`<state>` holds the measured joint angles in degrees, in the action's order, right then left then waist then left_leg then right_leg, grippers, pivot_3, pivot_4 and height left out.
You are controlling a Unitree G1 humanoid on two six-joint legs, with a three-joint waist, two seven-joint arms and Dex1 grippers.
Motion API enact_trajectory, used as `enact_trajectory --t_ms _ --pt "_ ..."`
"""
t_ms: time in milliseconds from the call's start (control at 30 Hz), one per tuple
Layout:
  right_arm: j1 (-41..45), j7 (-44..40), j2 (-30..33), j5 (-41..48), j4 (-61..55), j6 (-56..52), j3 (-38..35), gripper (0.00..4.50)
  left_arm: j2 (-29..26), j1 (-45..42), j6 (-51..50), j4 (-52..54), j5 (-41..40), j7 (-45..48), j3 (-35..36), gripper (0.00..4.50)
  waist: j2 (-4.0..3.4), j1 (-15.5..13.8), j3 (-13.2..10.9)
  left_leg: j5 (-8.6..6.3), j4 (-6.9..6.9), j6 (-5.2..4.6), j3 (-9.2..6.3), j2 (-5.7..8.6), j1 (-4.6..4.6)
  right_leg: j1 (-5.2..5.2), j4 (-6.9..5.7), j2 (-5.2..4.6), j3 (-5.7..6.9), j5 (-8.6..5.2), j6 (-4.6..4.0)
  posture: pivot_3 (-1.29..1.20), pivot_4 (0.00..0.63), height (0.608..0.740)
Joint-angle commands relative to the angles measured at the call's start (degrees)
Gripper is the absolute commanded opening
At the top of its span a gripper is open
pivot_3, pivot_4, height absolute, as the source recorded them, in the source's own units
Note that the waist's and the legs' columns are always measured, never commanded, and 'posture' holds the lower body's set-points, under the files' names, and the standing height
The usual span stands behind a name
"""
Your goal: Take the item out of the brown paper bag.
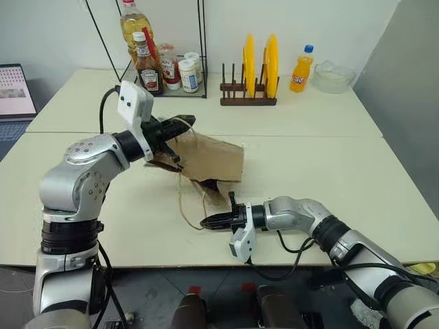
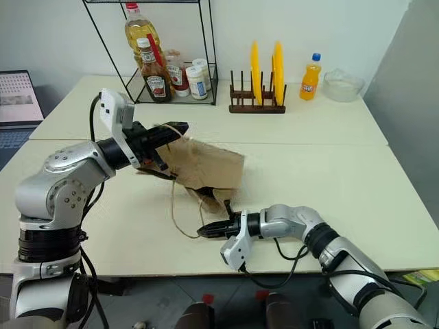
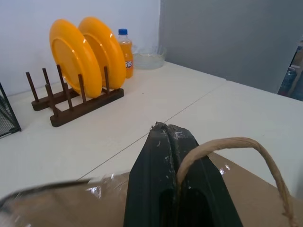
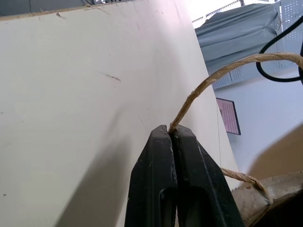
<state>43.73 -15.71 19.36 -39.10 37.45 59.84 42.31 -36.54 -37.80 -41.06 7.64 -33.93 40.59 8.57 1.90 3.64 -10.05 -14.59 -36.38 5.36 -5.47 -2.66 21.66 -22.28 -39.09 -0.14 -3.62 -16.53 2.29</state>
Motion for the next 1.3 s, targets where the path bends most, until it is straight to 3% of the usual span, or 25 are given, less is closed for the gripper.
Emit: enact_trajectory --t_ms 33,533,967,1167,1300 --pt "-2.6 -4.1 0.6 -1.6 1.8 0.5 3.1 0.02 -0.7 -4.0 0.5 1.4 -1.2 -0.2 2.0 0.0 0.0 0.0 0.0 0.0 0.02 0.0 -0.01 0.0 0.0 0.0 0.01 0.0 0.01 0.0 0.0 0.0 0.15 0.74" --pt "-1.9 -6.2 2.9 -2.8 1.2 0.9 2.6 0.02 -0.5 -7.6 0.7 -1.4 0.0 -0.7 2.5 0.0 0.0 -0.5 0.0 0.01 0.04 0.01 -0.01 0.07 -0.01 0.07 0.1 -0.08 0.02 0.0 0.0 0.0 0.15 0.74" --pt "-2.9 -11.5 10.9 0.4 -0.9 0.8 0.8 0.02 -1.5 -8.4 -3.9 -0.5 -3.6 0.3 3.2 0.0 0.0 -1.5 0.0 0.01 0.0 0.01 0.0 0.27 0.0 0.14 0.12 -0.28 0.0 0.03 0.07 0.0 0.15 0.74" --pt "-6.6 -19.7 10.8 12.2 -6.5 -2.9 -1.0 0.02 -1.3 -8.1 -4.0 -0.3 -3.6 0.9 2.6 0.0 0.0 -1.6 0.0 0.01 0.0 0.01 -0.04 0.27 0.03 0.14 0.15 -0.28 0.01 0.02 0.07 0.0 0.15 0.74" --pt "-9.5 -28.4 13.2 25.5 -14.4 -9.0 -2.9 1.0 -1.4 -7.8 -4.2 -0.1 -3.8 1.1 2.6 0.0 -0.07 -1.7 -0.1 0.01 0.01 0.01 -0.1 0.27 0.09 0.13 0.16 -0.27 0.02 0.01 0.07 0.0 0.15 0.74"
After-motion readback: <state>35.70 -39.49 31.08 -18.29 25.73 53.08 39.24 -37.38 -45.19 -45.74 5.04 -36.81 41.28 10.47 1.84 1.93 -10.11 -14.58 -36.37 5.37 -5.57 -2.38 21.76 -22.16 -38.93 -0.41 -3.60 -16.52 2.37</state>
